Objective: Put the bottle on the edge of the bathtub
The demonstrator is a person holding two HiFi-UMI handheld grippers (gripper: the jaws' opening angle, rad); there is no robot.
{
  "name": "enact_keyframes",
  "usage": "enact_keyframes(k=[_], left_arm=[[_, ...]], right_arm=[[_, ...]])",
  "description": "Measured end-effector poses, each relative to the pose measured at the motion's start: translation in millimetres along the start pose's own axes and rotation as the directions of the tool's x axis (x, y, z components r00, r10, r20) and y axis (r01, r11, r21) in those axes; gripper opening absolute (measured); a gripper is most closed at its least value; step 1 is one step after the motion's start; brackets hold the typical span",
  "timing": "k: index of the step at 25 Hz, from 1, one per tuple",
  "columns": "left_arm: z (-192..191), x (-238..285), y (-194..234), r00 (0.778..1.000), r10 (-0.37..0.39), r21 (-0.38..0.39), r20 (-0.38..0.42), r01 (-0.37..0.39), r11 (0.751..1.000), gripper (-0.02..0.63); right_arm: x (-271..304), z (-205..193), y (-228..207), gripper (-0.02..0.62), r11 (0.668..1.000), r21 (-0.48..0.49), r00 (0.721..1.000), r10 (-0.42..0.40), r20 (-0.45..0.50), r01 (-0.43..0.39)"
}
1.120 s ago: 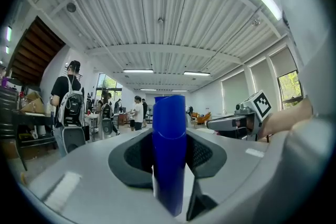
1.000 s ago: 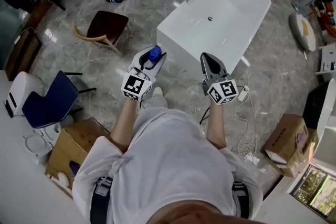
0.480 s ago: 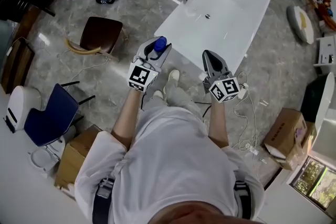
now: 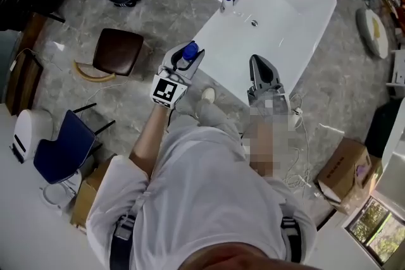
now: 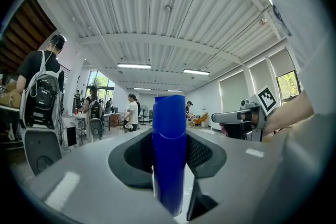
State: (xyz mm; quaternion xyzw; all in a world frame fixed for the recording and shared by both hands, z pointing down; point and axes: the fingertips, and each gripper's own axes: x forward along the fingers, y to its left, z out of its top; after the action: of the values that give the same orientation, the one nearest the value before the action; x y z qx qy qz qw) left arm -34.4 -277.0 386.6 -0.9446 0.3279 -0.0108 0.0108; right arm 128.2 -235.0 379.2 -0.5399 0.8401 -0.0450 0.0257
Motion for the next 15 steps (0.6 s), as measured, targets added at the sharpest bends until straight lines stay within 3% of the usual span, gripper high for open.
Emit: enact_keyframes(k=[7, 15], left_arm=[[-27.9, 79.6, 34.6, 1.0, 0.019, -0.009, -0.006, -0.019, 1.0, 0.144], [-80.1, 148.0, 75.3, 1.0, -0.021, -0.019, -0.019, 0.021, 1.0, 0.144]], right_arm=[[63.6, -26.5, -67.6, 0.0, 0.998, -0.05, 0.999, 0.035, -0.006, -0.036], [115.6, -56.1, -116.9, 0.001, 0.999, -0.046, 0.999, 0.027, -0.017, -0.028]])
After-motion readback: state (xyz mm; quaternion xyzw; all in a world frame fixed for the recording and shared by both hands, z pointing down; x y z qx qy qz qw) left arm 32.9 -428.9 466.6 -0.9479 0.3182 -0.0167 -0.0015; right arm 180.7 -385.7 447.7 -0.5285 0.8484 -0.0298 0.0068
